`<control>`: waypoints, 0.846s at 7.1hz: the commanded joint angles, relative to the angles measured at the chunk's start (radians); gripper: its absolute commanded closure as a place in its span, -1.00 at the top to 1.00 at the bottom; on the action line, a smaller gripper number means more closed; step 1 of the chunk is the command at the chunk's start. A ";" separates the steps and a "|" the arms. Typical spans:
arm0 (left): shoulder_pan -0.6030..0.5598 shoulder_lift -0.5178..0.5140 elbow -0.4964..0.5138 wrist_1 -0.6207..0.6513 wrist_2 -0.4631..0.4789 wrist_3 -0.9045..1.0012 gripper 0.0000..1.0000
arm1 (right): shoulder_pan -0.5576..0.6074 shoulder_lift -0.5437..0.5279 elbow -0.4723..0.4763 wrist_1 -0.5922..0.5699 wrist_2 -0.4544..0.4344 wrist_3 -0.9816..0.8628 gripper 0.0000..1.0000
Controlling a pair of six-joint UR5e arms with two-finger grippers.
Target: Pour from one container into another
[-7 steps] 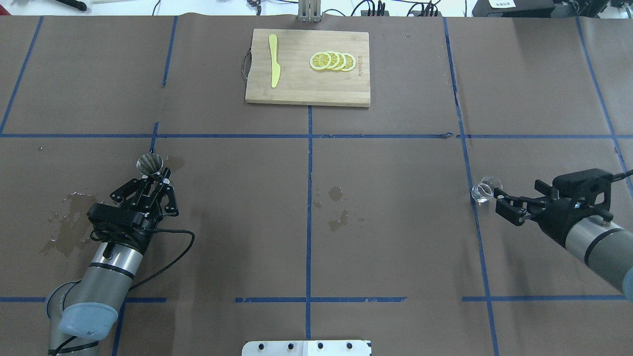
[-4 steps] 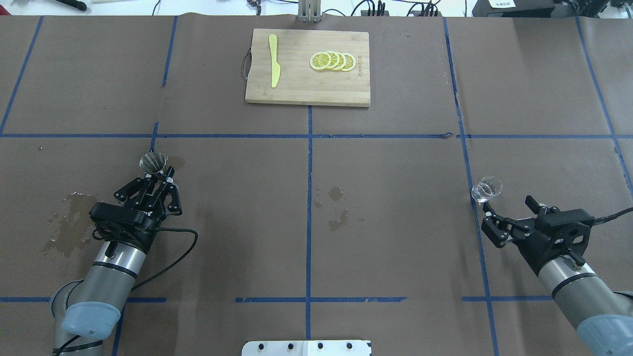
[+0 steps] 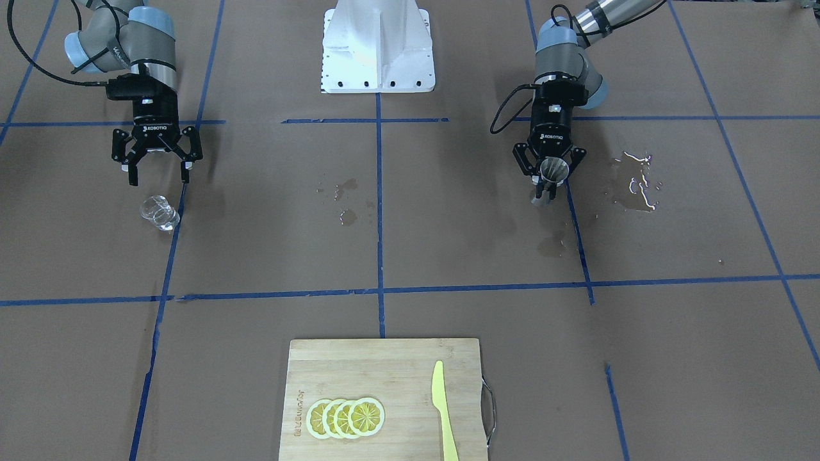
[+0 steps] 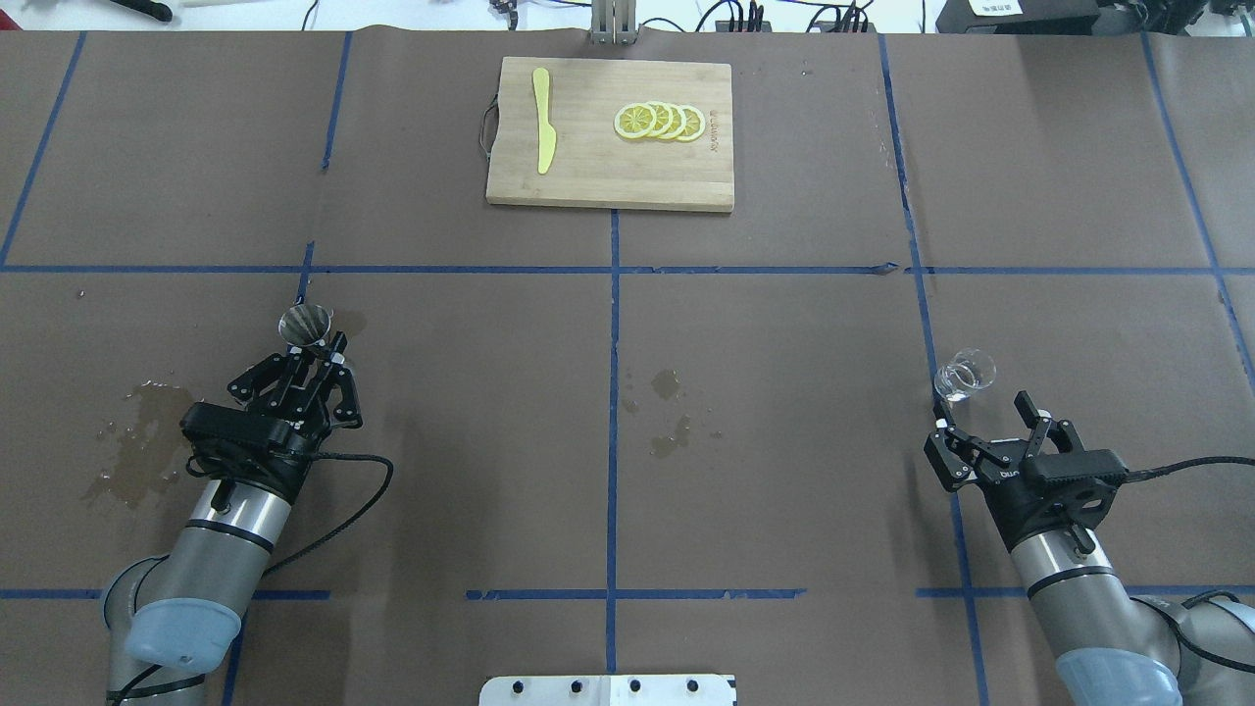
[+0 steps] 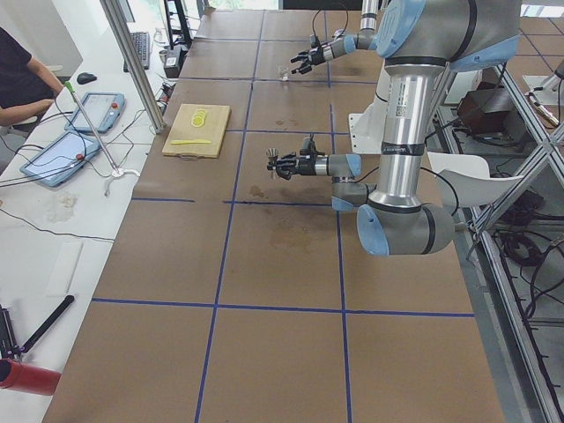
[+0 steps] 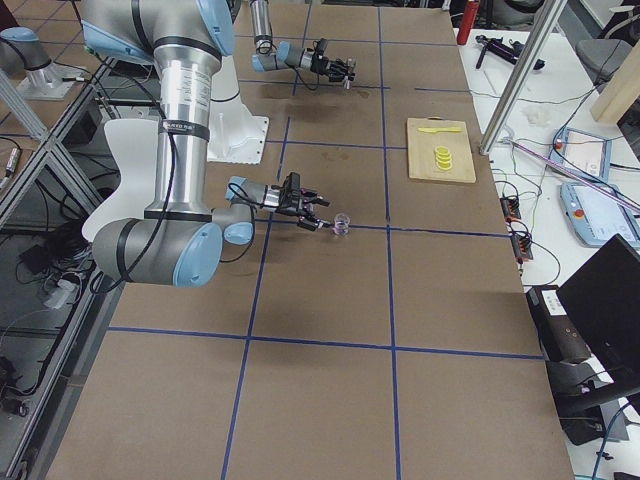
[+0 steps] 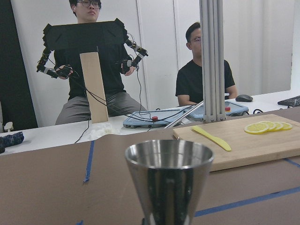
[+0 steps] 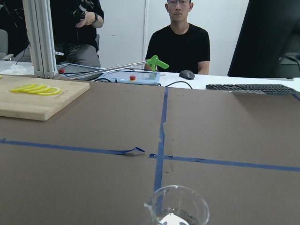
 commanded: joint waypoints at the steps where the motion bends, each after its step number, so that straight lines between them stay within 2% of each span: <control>1: 0.000 -0.002 0.002 0.000 0.002 -0.002 -1.00 | 0.001 0.049 -0.052 0.001 -0.020 0.009 0.94; 2: 0.000 -0.002 0.002 0.000 0.002 -0.001 -1.00 | 0.002 0.060 -0.089 0.004 -0.019 0.044 0.89; 6: 0.000 -0.004 0.002 0.000 0.000 0.001 -1.00 | 0.037 0.060 -0.102 0.001 -0.001 0.063 0.85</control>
